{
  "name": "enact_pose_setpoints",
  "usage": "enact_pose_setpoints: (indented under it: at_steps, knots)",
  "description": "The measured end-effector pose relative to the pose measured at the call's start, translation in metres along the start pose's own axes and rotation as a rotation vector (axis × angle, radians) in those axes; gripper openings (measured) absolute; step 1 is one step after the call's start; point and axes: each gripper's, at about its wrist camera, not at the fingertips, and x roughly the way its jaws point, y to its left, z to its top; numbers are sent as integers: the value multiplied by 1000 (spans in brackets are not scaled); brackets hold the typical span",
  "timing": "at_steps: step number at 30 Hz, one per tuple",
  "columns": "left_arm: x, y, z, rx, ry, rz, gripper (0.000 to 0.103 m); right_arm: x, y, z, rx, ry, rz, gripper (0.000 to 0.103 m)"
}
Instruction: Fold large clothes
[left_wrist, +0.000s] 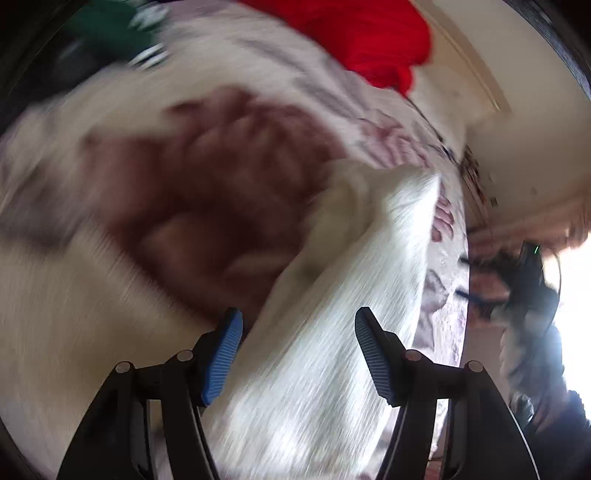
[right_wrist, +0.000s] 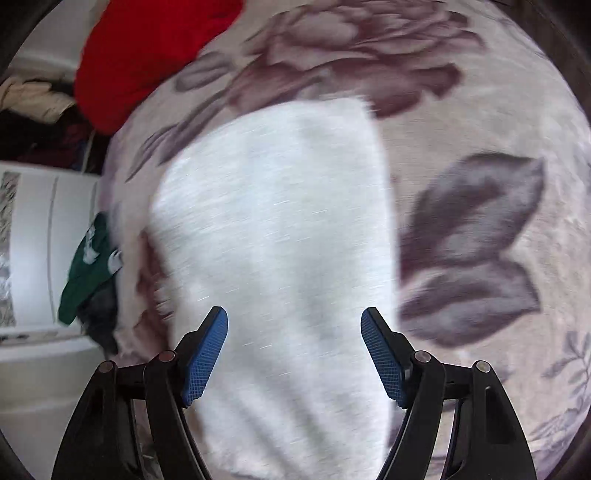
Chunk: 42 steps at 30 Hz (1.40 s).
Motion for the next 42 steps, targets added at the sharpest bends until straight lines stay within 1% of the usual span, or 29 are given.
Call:
enact_pose_setpoints:
  at_steps: [2, 3, 5, 7, 8, 9, 10, 11, 12, 14, 15, 16, 19, 21, 22, 24, 26, 27, 28, 29, 31, 33, 34, 35, 36, 37, 39, 40, 42]
  knots:
    - [35, -22, 38, 61, 33, -28, 61, 4, -34, 10, 82, -20, 3, 77]
    - [65, -35, 58, 86, 81, -17, 61, 6, -46, 14, 113, -27, 8, 77]
    - [111, -44, 77, 123, 155, 14, 61, 15, -66, 23, 168, -32, 25, 77]
    - [148, -54, 81, 143, 237, -8, 61, 29, -77, 28, 211, -21, 43, 77]
    - [157, -61, 81, 158, 250, -35, 60, 31, -85, 32, 223, -13, 49, 77]
    - [162, -73, 78, 200, 215, -21, 57, 37, -84, 33, 228, -9, 62, 77]
    - [160, -85, 77, 240, 190, -38, 26, 43, -85, 35, 228, 1, 75, 77]
    - [161, -95, 74, 270, 194, -49, 14, 52, -80, 34, 222, 9, 81, 77]
    - [157, -99, 73, 270, 185, -76, 14, 58, -78, 37, 207, 18, 94, 77]
    - [140, -94, 75, 215, 131, -217, 12, 67, -72, 42, 169, 23, 109, 77]
    - [134, -80, 78, 139, 113, -281, 12, 70, -70, 46, 153, 15, 121, 77]
    - [136, -64, 79, 69, 117, -317, 12, 73, -70, 52, 140, 5, 129, 77]
    - [162, 5, 81, -207, 146, -354, 12, 81, -69, 70, 136, -13, 148, 77]
    - [172, 31, 77, -334, 171, -433, 13, 92, -67, 81, 141, 4, 173, 77]
    - [171, 32, 76, -343, 188, -451, 17, 98, -65, 85, 139, 23, 190, 77]
    - [160, 24, 78, -303, 215, -441, 23, 115, -60, 92, 134, 67, 195, 77]
    - [142, 12, 83, -221, 213, -371, 32, 121, -53, 95, 113, 84, 194, 77]
    - [130, 2, 90, -152, 200, -334, 37, 122, -49, 97, 100, 83, 197, 77]
    - [127, -9, 99, -102, 185, -308, 55, 122, -47, 98, 93, 79, 204, 77]
    - [123, -18, 104, -50, 167, -266, 64, 123, -46, 101, 93, 76, 210, 77]
    - [127, -32, 116, 29, 162, -226, 64, 126, -47, 106, 113, 71, 229, 77]
    - [148, -42, 129, 47, 193, -185, 64, 133, -50, 112, 147, 72, 260, 77]
    - [159, -45, 132, 58, 199, -166, 63, 135, -51, 114, 164, 61, 275, 74]
    - [166, -45, 133, 63, 182, -155, 30, 134, -50, 115, 168, 43, 286, 53]
    - [170, -46, 134, 67, 166, -153, 13, 133, -47, 117, 163, 17, 282, 36]
    - [172, -46, 137, 55, 164, -154, 14, 131, -44, 119, 165, -6, 261, 23]
    - [162, -32, 138, 1, 124, -194, 13, 125, -41, 122, 179, -38, 302, 16]
    - [164, -28, 138, -30, 115, -190, 13, 119, -40, 123, 183, -57, 334, 14]
    - [166, 4, 135, -149, 125, -217, 13, 110, -36, 128, 157, -86, 371, 13]
